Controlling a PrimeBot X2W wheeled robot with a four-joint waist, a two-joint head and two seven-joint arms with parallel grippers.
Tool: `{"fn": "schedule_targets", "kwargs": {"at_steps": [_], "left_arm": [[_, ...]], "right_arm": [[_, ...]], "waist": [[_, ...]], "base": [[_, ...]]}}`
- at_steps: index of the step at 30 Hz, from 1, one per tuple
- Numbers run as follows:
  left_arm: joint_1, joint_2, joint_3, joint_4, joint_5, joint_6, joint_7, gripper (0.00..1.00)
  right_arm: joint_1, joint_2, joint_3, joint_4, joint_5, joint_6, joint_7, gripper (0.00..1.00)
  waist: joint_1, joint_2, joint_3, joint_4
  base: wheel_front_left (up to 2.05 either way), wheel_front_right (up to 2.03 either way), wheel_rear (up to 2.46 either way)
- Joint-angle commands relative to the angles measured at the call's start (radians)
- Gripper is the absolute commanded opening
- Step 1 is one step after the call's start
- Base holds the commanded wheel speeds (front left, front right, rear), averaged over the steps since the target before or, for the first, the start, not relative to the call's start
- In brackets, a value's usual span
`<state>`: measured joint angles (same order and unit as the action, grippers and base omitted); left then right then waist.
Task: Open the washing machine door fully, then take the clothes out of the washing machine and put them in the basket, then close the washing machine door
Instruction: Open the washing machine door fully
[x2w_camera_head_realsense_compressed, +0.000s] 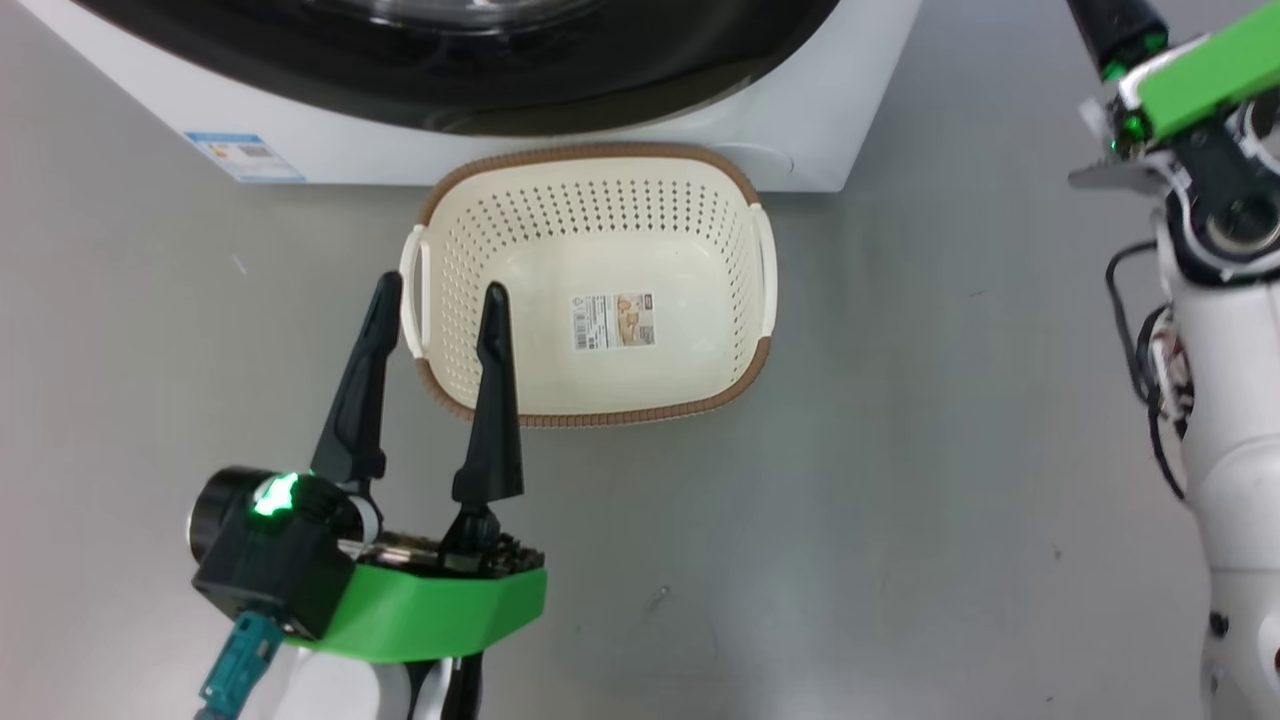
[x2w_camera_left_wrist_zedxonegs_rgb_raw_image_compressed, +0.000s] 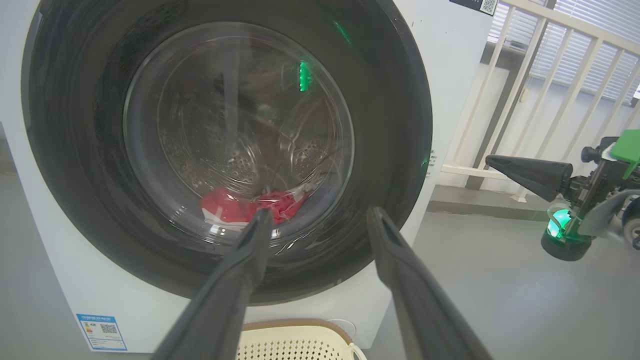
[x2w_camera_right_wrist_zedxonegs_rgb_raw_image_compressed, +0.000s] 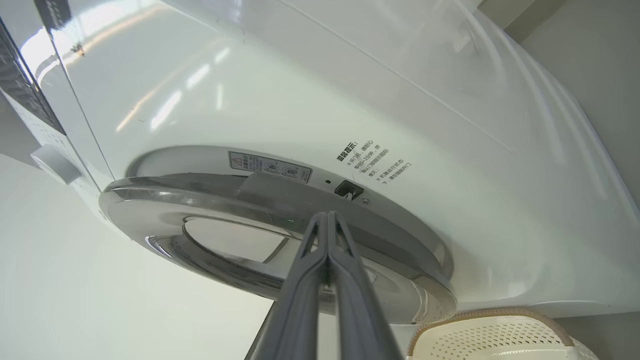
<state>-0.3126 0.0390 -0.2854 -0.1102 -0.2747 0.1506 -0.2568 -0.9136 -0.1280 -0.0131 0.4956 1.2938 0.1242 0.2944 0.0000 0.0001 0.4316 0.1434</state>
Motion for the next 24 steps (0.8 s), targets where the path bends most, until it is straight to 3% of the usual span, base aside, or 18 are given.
{"fn": "schedule_targets", "kwargs": {"at_steps": [1,14,24], "left_arm": [[-0.02,0.011,0.025,-0.031,-0.006,0.009,-0.005,1.0],[-0.035,0.011,0.008,-0.042,-0.015,0.018,-0.005,1.0],[-0.041,0.011,-0.005,-0.036,-0.023,0.021,-0.005,1.0]], "right_arm": [[-0.043,0.005,0.018,-0.015,0.013,0.007,0.022,0.0],[-0.226,-0.009,0.011,0.124,0.047,0.007,0.161,0.0],[-0.289,-0.007,0.022,0.156,0.032,0.007,0.189,0.0]], "waist": [[0.0,-0.0001,0.019,0.012],[0.0,-0.0001,0.079,0.053],[0.0,-0.0001,0.093,0.077]], "base": [[0.0,0.0,0.0],[0.0,0.0,0.0],[0.0,0.0,0.0]]}}
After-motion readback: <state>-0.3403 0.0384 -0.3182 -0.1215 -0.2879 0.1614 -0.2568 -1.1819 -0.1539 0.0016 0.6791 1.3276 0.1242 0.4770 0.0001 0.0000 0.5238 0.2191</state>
